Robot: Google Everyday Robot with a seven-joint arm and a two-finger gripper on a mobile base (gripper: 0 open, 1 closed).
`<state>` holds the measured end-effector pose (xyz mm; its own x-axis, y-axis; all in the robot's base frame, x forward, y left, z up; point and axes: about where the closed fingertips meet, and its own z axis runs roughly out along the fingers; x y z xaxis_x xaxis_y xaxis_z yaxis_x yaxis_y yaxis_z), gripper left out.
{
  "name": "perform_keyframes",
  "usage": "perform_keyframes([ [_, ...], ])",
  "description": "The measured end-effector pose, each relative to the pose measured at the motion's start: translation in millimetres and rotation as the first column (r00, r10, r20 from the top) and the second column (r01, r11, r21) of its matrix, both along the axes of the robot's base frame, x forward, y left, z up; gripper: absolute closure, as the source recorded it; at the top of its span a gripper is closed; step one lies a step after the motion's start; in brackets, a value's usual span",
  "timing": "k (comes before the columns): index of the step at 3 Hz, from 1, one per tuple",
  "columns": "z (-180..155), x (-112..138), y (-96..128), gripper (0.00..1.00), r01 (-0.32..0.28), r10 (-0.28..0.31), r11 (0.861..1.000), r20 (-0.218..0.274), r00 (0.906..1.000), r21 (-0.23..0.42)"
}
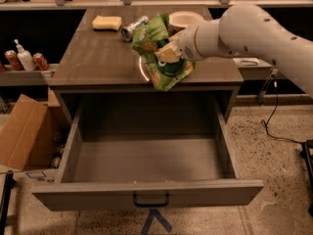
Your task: Pick green rice chip bag from top drawer and place on counter
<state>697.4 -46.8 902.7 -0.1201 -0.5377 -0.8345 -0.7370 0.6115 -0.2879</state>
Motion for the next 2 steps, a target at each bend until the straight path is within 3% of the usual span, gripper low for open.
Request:
perform_keyframes([
  [2, -25.8, 21.0, 5.8, 0.34, -0.001, 0.003, 1.0, -0.059, 0.9983, 0.029],
])
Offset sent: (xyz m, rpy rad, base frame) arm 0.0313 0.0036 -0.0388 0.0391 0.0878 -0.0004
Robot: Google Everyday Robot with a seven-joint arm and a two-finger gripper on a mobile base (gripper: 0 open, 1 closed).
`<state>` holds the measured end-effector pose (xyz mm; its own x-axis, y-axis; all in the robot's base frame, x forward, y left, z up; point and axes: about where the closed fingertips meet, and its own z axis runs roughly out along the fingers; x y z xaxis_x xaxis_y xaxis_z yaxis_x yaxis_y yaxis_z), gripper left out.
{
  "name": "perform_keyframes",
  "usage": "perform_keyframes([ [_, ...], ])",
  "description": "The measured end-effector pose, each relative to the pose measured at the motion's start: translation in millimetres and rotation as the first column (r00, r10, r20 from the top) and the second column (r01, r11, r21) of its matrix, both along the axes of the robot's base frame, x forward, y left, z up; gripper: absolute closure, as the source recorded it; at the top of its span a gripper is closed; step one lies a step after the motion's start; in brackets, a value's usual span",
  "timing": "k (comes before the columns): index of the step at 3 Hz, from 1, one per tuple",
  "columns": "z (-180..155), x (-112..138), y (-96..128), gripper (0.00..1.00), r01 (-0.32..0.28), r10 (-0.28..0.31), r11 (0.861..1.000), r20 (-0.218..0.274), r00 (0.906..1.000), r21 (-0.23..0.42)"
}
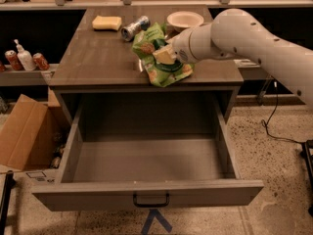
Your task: Pick green rice chip bag from top drawer and place on counter
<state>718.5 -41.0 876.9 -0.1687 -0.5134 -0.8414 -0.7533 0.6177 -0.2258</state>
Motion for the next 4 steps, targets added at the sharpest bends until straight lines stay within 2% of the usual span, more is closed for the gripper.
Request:
perform_keyframes([
  [1, -7.7, 3.6, -0.6, 0.05, -0.006, 0.006, 1.0, -0.015, 0.9999, 0.01],
  [2, -8.2, 3.4, -5.1, 0.0, -0.005, 0.005, 1.0, -0.014, 0.9999, 0.02],
  [4, 20.1, -3.4, -25.7, 0.0, 0.004, -0.007, 0.997, 0.05, 0.9987, 0.072],
])
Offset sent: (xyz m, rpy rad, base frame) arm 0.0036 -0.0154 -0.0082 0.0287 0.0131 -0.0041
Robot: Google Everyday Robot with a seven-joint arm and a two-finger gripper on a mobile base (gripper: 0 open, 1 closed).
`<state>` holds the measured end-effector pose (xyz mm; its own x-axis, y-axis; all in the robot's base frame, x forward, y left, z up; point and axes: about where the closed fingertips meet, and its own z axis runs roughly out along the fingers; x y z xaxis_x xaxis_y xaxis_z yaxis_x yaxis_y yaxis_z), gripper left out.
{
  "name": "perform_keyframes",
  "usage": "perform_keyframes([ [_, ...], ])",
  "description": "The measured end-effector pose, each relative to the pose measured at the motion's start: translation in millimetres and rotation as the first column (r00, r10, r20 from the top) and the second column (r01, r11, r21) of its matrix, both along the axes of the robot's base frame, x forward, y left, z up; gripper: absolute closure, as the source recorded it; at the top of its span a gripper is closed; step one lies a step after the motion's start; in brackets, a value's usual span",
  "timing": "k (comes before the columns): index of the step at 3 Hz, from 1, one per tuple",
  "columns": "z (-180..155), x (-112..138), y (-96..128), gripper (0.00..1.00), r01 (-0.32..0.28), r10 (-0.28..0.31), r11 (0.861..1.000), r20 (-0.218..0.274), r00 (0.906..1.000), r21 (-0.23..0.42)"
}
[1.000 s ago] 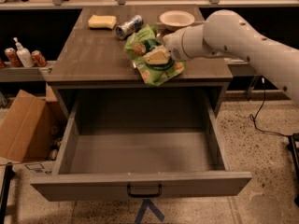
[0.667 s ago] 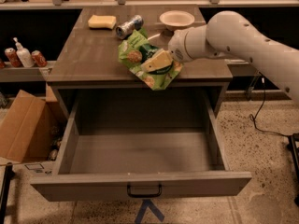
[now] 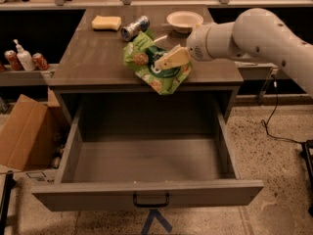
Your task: Pick green rice chip bag from top drawer and place on counter
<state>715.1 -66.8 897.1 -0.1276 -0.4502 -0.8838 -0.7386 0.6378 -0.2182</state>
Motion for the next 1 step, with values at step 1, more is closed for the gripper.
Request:
perform_keyframes([
  [1, 26.1, -8.8, -20.8, 0.0, 0.014, -0.016, 0.999, 0.056, 0.9983, 0.031],
])
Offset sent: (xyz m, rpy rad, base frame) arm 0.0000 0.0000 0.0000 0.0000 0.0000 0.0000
